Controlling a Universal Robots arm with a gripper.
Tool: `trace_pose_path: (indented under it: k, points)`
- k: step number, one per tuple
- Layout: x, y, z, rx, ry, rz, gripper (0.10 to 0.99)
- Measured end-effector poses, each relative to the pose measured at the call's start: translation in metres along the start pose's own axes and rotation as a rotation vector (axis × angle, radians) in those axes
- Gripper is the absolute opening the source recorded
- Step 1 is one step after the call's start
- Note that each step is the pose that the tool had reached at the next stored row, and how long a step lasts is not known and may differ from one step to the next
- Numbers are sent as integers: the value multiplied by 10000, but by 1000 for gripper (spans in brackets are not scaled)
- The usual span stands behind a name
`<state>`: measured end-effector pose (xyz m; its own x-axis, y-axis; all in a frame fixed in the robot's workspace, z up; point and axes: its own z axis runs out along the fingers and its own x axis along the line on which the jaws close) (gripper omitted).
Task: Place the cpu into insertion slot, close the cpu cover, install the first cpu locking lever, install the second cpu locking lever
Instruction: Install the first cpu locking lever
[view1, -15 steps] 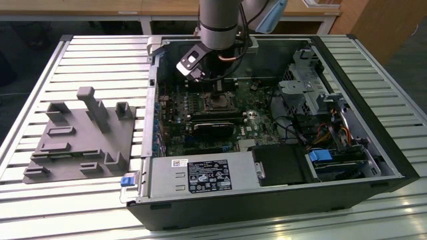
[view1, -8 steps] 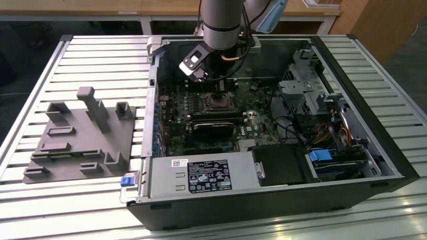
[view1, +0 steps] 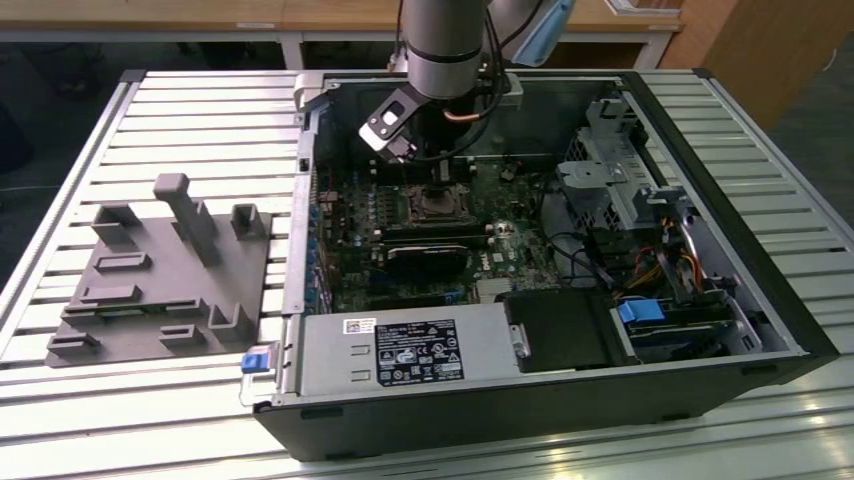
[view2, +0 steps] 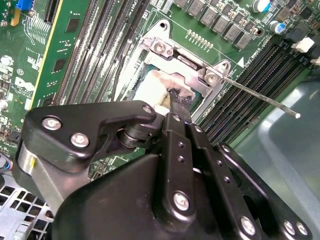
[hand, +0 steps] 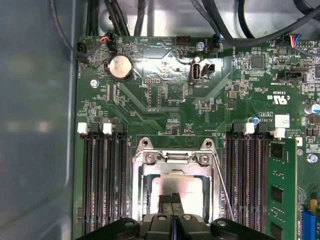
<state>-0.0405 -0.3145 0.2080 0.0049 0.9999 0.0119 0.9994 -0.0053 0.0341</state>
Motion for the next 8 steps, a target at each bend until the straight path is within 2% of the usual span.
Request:
trace_pose_path:
  k: [8]
  points:
    - [0,1,-18,1,19,0,122]
